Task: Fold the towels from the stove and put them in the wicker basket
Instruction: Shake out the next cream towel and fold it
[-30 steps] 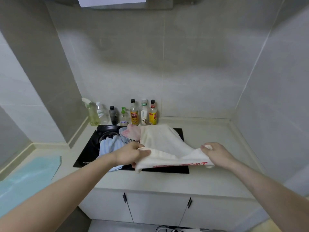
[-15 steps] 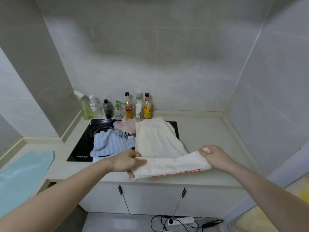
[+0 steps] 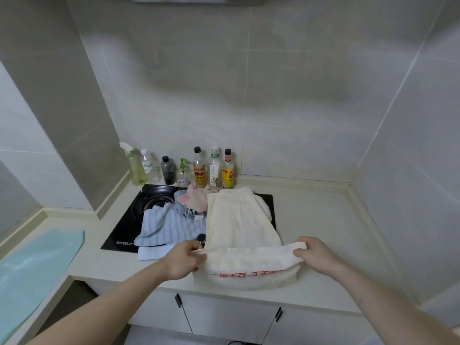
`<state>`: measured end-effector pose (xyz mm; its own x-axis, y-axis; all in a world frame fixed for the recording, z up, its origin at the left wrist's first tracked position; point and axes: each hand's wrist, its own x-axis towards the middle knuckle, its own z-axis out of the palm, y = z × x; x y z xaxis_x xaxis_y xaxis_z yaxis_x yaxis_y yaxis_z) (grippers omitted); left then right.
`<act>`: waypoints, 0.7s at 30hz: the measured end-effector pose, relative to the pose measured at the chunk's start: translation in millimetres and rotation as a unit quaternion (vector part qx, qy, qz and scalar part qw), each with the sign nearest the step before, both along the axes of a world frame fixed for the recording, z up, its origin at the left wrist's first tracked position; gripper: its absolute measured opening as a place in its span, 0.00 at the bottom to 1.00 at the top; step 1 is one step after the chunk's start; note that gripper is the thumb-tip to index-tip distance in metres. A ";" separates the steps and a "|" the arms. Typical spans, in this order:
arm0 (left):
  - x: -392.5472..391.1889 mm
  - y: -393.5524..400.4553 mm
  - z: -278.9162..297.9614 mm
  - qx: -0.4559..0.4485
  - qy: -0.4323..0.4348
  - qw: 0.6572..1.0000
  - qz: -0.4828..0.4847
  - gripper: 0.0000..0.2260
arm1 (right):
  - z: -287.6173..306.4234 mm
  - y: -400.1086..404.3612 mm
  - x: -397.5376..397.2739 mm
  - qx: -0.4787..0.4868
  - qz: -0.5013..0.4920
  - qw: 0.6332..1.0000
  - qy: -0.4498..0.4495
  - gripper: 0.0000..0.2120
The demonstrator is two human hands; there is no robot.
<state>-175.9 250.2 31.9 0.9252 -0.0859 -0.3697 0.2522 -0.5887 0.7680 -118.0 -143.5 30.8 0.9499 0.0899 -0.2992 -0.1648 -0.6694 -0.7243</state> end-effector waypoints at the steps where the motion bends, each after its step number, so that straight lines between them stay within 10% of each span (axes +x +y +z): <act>1: 5.3 -2.5 -3.3 0.007 -0.008 1.000 0.013 0.13 | -3.8 -1.3 11.6 -0.003 0.001 1.000 0.002 0.06; 21: 212.2 -4.4 -12.5 0.095 -0.097 0.981 0.141 0.08 | -33.2 38.6 211.7 -0.019 -0.083 0.995 -0.043 0.06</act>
<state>36.2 245.7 19.4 0.9566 0.2371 -0.1696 0.2861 -0.6528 0.7014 93.7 -104.9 -2.4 0.9733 -0.0799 -0.2154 -0.2130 -0.6648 -0.7160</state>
